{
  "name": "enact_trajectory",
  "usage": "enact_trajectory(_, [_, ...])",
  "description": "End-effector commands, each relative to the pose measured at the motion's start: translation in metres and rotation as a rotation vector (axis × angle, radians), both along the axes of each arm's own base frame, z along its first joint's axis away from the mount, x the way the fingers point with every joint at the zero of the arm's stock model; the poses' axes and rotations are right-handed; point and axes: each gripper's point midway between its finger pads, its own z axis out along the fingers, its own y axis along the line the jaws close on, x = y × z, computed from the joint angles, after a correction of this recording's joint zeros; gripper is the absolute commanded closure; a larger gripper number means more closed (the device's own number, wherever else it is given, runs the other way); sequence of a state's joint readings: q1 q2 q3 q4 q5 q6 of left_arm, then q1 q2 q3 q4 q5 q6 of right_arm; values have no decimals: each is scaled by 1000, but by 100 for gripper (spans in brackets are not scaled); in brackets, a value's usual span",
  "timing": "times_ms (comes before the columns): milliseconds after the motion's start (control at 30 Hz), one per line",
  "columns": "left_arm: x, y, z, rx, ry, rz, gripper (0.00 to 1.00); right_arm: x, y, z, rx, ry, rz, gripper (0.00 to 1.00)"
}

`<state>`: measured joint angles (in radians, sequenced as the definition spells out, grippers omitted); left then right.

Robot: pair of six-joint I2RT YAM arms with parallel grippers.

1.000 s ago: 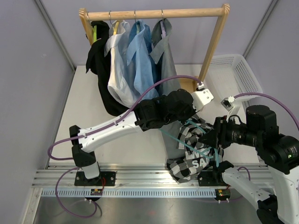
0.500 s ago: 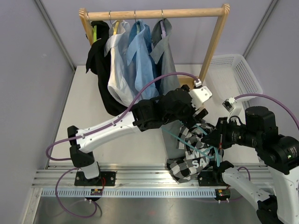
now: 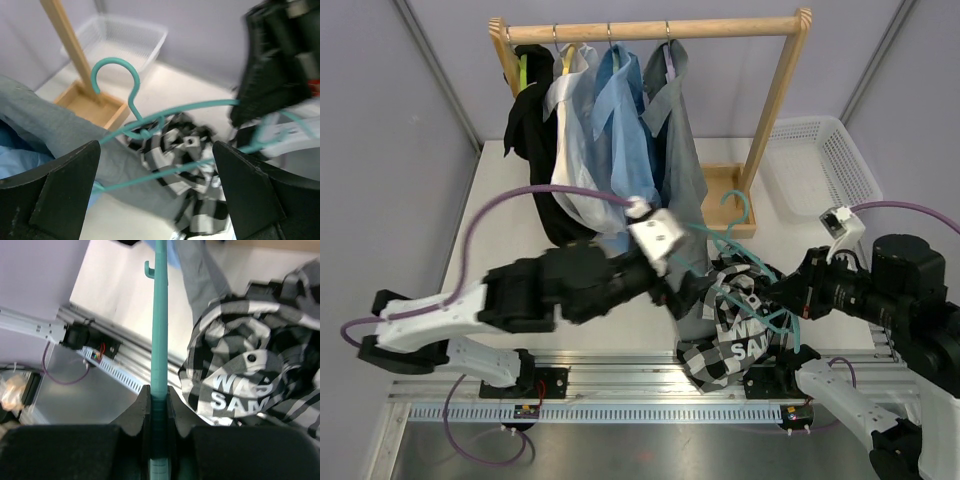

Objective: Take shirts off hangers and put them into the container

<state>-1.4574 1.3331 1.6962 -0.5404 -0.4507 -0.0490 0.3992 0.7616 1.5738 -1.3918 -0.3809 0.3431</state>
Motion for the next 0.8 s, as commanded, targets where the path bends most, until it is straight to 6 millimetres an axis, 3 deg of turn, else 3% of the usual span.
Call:
enact_trajectory(0, [-16, 79, 96, -390, -16, 44, 1, -4, -19, 22, -36, -98, -65, 100])
enact_trajectory(67, [-19, 97, 95, -453, 21, 43, 1, -12, -25, 44, -3, -168, -85, 100])
enact_trajectory(100, [-20, 118, 103, -501, 29, 47, 1, -12, -28, 48, -6, -173, -103, 100])
enact_trajectory(233, [-17, 138, 87, -503, 73, 81, 1, -18, -48, 66, -19, -223, -198, 100])
enact_trajectory(400, [-17, 128, 65, -442, 94, 87, 1, -33, -63, 97, 60, -377, -260, 100])
enact_trajectory(500, [-17, 120, 56, -409, 103, 92, 1, -43, -63, 112, 113, -438, -245, 100])
enact_trajectory(767, [-16, 113, 41, -376, 129, 108, 1, -11, -91, 103, 30, -412, -465, 100])
